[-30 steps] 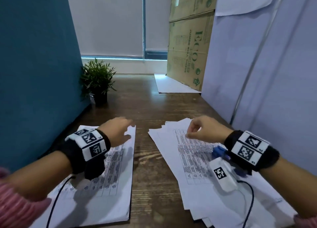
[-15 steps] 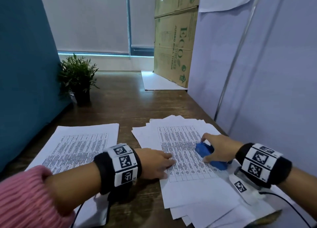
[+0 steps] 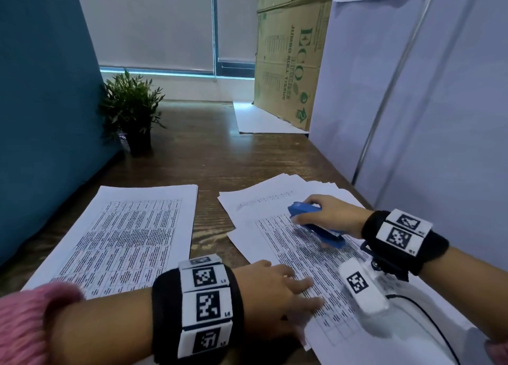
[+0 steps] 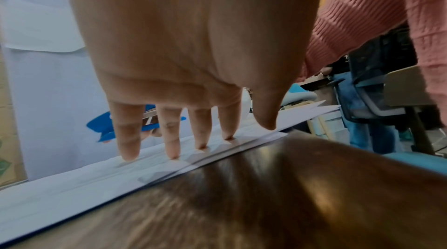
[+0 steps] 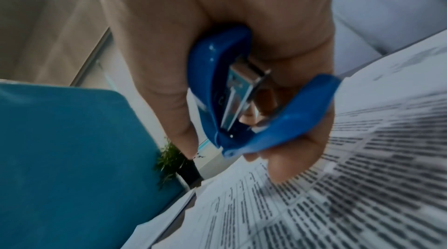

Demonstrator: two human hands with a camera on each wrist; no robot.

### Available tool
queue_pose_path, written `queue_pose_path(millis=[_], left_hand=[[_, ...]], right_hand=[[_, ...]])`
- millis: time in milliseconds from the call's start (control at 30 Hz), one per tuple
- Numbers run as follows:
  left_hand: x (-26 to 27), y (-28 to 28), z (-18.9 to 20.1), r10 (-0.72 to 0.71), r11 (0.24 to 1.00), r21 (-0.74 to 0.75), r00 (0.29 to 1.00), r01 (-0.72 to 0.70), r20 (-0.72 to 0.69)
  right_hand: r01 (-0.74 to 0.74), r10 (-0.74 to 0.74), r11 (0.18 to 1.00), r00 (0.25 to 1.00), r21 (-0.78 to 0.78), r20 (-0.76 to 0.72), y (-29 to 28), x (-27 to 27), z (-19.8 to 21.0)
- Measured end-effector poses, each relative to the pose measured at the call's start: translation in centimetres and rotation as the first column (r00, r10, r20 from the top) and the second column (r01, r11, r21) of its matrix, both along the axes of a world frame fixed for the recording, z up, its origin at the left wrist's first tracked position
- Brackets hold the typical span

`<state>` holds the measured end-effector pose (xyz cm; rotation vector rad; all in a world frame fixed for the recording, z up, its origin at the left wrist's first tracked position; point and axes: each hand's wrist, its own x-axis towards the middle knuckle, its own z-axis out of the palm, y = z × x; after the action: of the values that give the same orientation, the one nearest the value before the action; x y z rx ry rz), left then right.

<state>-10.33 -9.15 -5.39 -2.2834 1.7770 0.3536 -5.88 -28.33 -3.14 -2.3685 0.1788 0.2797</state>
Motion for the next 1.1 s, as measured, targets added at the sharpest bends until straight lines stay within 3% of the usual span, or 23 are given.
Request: queue_pose_path(millis=[167, 333, 567, 1100], left_hand=[[0.2, 0.6, 0.5, 0.097, 0.993, 0.074, 0.988, -0.088, -0.121], [1.6, 2.0, 0.5, 0.229, 0.962, 0.163, 0.972, -0.217, -0.059], [2.5, 2.2, 0.8, 0.193, 0.963, 0.196, 0.981, -0.185, -0.025], [3.6, 2.2, 0.4, 0.186, 0.967, 0.195, 0.977, -0.163, -0.106]], right_hand=[[-0.158, 0.171, 0.959, 0.985, -0.235, 0.035, 2.1, 1.2, -0.4], [-0.222, 0.284, 0.897, 0.952, -0.382, 0.113, 3.5, 1.8, -0.5], [-0.292, 0.345, 0.838, 0.938, -0.461, 0.034, 4.8, 2.9, -0.9], [-0.227, 0.274, 0.847, 0.961, -0.481, 0.029, 6.3, 3.9, -1.2]])
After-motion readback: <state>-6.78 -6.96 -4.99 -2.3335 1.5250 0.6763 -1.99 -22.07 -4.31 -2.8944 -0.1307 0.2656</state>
